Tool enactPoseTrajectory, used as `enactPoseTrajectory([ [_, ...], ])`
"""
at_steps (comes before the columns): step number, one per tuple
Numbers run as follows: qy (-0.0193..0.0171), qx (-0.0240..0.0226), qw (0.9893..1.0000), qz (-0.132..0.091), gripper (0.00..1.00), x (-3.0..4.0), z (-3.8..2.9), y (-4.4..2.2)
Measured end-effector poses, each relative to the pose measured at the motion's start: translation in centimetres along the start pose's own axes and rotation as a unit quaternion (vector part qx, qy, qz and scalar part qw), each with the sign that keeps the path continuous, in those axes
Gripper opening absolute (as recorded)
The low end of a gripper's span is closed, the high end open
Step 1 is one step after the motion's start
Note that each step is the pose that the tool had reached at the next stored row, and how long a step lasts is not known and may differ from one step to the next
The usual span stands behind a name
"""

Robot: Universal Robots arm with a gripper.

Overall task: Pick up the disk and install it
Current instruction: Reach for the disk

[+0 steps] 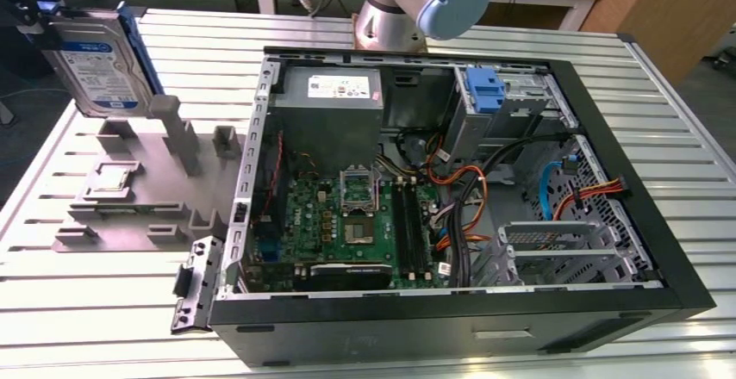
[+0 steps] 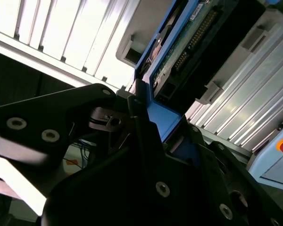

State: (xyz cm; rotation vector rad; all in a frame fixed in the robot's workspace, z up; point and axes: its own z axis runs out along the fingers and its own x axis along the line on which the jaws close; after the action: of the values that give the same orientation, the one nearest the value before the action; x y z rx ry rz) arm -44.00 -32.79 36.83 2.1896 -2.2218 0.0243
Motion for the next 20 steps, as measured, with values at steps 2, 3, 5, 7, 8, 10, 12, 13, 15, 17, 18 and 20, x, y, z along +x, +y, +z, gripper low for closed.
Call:
enactPoseTrajectory([
  [2, 0.0002, 0.0005, 1.0, 0.0, 0.37, 0.0, -0.03, 0.02],
  [3, 0.0002, 0.0016, 1.0, 0.0, 0.37, 0.0, -0.02, 0.04],
  [5, 0.0001, 0.0053, 1.0, 0.0, 0.37, 0.0, -0.02, 0.09],
  [7, 0.0001, 0.0083, 1.0, 0.0, 0.37, 0.0, -0.02, 0.11],
  [8, 0.0, 0.0084, 1.0, 0.0, 0.37, 0.0, -0.02, 0.11],
  [10, 0.0, 0.0085, 1.0, 0.0, 0.37, 0.0, -0.02, 0.11],
  [12, 0.0001, 0.0085, 1.0, 0.0, 0.37, 0.0, -0.02, 0.12],
  [13, 0.0, 0.0085, 1.0, 0.0, 0.37, 0.0, -0.02, 0.12],
  [15, 0.0, 0.0086, 1.0, 0.0, 0.37, 0.0, -0.02, 0.12],
  [17, 0.0001, 0.0085, 1.0, 0.0, 0.37, 0.0, -0.02, 0.12],
  [18, 0.0001, 0.0086, 1.0, 0.0, 0.37, 0.0, -0.02, 0.12],
  [20, 0.0, 0.0086, 1.0, 0.0, 0.37, 0.0, -0.02, 0.12],
])
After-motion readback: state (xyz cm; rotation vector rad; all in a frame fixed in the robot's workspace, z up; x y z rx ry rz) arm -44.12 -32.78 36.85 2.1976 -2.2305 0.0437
